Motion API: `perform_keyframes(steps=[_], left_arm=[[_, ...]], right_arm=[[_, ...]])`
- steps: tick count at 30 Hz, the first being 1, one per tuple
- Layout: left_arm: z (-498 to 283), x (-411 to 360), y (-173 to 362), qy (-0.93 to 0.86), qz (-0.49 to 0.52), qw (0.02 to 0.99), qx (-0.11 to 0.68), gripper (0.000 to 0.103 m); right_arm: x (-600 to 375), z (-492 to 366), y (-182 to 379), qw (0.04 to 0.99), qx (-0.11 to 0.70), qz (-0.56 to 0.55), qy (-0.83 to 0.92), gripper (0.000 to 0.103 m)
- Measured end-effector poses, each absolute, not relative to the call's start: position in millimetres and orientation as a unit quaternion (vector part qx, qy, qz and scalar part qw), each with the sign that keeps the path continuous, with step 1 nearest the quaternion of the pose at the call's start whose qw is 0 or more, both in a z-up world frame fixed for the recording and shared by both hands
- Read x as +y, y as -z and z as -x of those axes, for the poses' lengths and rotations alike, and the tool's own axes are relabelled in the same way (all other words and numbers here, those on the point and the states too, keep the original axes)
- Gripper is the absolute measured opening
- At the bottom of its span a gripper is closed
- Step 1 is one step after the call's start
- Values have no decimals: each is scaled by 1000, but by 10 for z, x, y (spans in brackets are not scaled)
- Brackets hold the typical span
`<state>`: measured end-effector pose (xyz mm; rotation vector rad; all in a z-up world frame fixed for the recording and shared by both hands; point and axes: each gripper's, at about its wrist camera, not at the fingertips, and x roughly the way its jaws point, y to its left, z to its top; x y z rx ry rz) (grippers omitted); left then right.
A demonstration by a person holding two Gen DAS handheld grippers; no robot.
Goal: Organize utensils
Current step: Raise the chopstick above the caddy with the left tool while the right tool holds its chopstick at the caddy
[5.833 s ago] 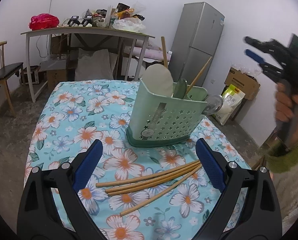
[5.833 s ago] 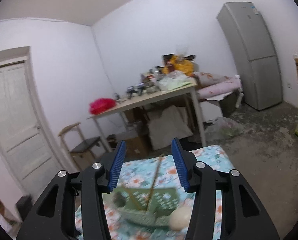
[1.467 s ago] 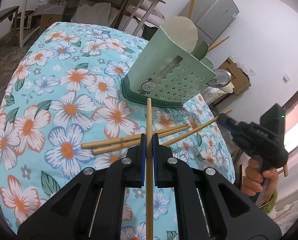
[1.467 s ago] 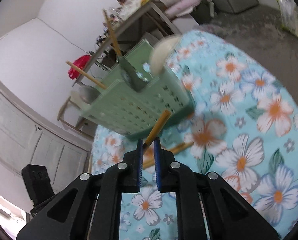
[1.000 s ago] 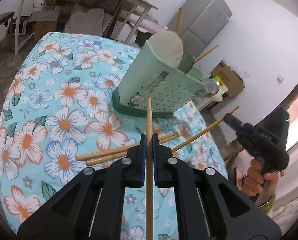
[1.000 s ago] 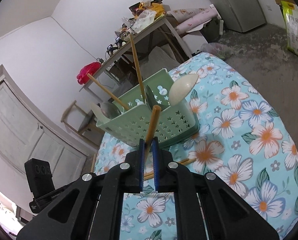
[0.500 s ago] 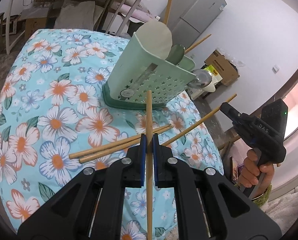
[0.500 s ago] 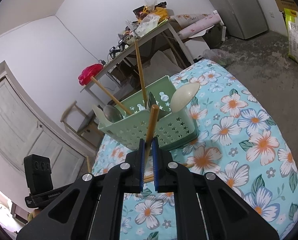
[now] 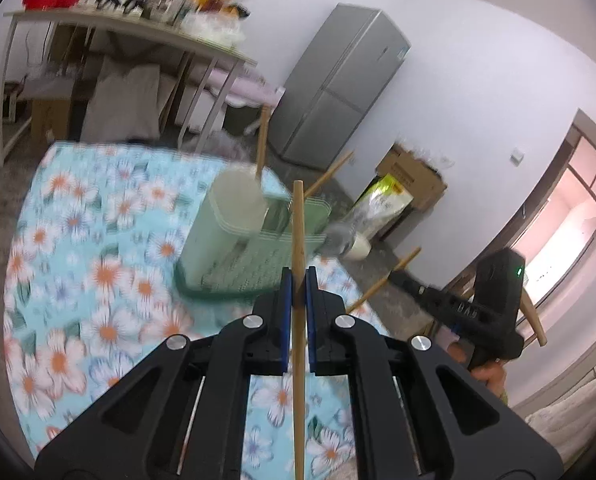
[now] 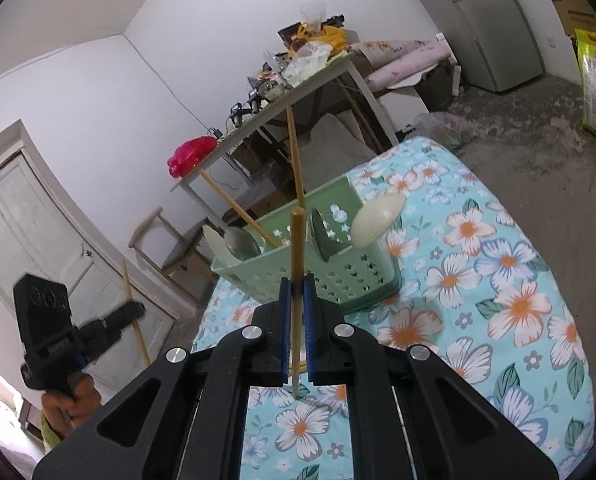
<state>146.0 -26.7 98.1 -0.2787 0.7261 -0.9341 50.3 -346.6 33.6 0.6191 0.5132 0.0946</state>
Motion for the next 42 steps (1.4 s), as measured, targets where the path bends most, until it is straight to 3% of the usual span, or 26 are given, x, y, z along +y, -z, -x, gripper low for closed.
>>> perform_keyframes(steps=[28,42], left_arm=[[-1813,-815,-2013,453,149,866,149,5],[-2117,-1549,-1825,357,105,923,97,5]], right_arm=[[-3578,-397,-435,923,236,-303,-38,6],[-3593,-422,-397,921,241,-306,-33,6]])
